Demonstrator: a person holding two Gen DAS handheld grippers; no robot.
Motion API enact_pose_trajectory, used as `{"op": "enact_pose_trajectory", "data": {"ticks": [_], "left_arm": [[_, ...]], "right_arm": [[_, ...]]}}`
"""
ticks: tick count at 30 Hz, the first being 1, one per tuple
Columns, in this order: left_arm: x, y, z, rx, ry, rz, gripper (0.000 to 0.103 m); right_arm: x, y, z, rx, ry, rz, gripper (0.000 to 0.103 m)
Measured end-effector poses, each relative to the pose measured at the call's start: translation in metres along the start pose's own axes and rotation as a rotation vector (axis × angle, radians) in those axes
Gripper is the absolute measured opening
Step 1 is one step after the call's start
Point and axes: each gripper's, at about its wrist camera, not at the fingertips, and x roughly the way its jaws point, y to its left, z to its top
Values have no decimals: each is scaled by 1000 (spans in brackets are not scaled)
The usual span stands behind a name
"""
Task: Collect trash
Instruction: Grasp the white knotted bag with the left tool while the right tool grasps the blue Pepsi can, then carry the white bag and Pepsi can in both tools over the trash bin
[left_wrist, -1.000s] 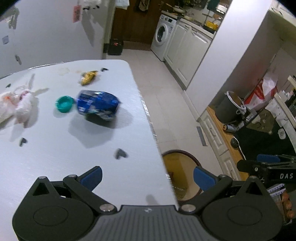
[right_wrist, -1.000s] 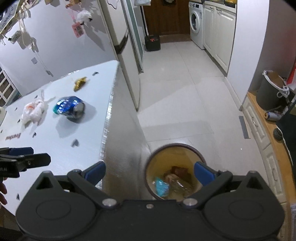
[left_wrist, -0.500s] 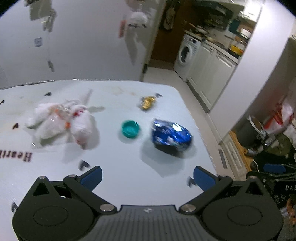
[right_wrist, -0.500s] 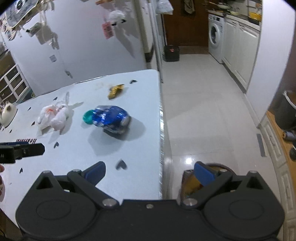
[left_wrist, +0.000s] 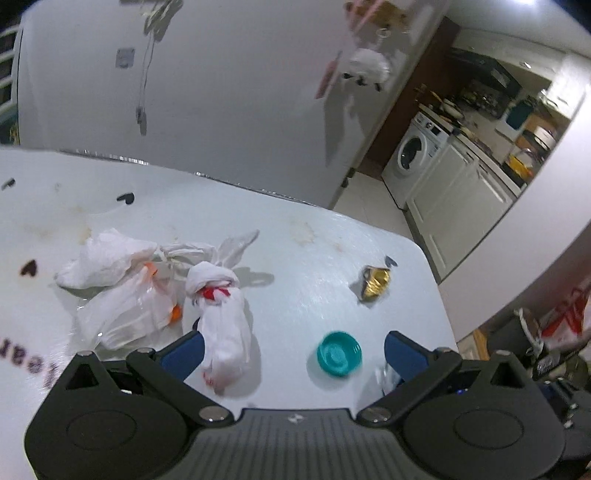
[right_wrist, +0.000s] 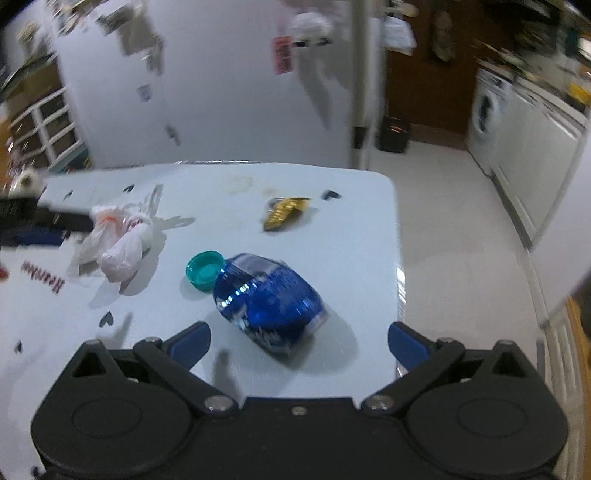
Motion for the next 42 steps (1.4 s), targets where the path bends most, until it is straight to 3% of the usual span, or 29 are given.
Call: {"op": "enact_pose_trajectory", "data": {"ticks": [6, 10, 15, 21, 27, 31, 34, 36, 37, 42], "left_arm": [[34, 17, 7, -61, 25, 14, 96], [47, 25, 8, -76, 34, 32, 95], [62, 31, 12, -90, 39, 61, 93], [83, 31, 19, -88, 51, 107, 87], [101, 29, 25, -76, 56, 189, 82], [110, 23, 25, -61, 78, 222, 76], [115, 21, 22, -58, 90, 238, 63], [118, 23, 20, -66, 107, 248, 47], [117, 23, 17, -61, 98, 259, 46], [107, 21, 6, -49, 104, 242, 43]], "right_arm": [[49, 23, 16, -233, -16, 20, 103], [78, 36, 22, -391, 35, 17, 103], [78, 56, 13, -591, 38, -26, 103], [64, 74, -7, -697, 20, -47, 101], [82, 87, -17, -769, 27, -147, 82], [96, 85, -14, -749, 33, -223, 64], [102, 83, -11, -731, 36, -261, 47], [103, 80, -10, -720, 41, -267, 35], [102, 79, -10, -716, 42, -273, 31], [89, 70, -5, -595, 78, -226, 30]]}}
